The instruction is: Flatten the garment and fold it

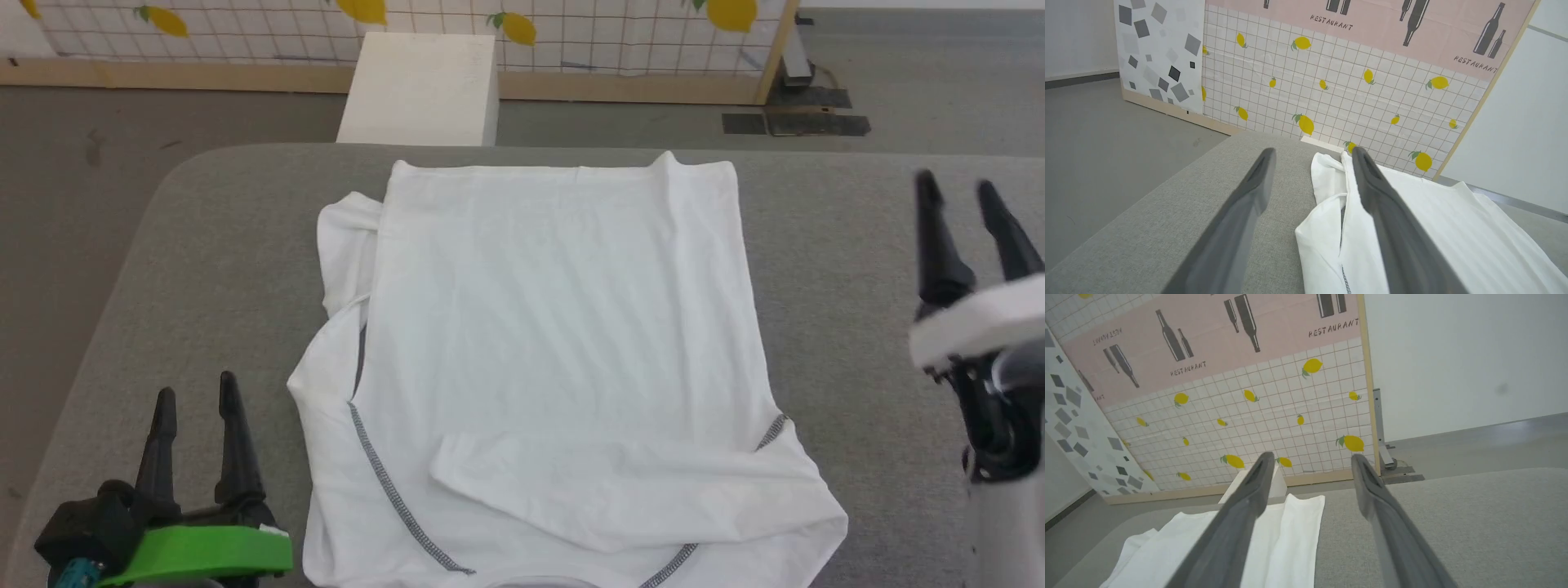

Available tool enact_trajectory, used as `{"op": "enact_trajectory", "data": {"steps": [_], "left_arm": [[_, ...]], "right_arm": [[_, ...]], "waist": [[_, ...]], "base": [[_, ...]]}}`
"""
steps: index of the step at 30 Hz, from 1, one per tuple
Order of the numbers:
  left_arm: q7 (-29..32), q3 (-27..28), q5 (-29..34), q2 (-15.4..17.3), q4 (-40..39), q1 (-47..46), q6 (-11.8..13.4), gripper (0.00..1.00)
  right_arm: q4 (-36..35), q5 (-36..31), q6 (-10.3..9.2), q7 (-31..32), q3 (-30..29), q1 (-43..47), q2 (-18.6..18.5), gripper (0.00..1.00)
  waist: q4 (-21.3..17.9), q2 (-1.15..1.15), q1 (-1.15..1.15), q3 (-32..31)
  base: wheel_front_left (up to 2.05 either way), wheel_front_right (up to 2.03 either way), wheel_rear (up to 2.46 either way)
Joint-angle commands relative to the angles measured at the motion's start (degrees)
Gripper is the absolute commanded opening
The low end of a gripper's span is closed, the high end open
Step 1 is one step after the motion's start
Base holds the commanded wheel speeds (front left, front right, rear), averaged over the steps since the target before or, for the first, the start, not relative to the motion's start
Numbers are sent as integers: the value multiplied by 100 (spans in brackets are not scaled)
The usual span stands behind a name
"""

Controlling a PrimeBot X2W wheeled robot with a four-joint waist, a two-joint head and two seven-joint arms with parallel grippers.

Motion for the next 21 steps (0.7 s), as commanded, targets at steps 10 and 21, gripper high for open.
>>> {"op": "enact_trajectory", "data": {"steps": [10, 21], "left_arm": [[653, -88, -271, 278, 680, -1126, 37, 100], [3290, -188, -647, 1592, 1975, -4083, -35, 100]], "right_arm": [[-7, 147, -8, -413, -804, 683, 168, 100], [-298, 211, -8, -407, -838, 188, 170, 100]], "waist": [[-318, 0, 0, 333], [-557, 0, 0, 1649]], "base": [[0, 0, 0], [0, 0, 0]]}}
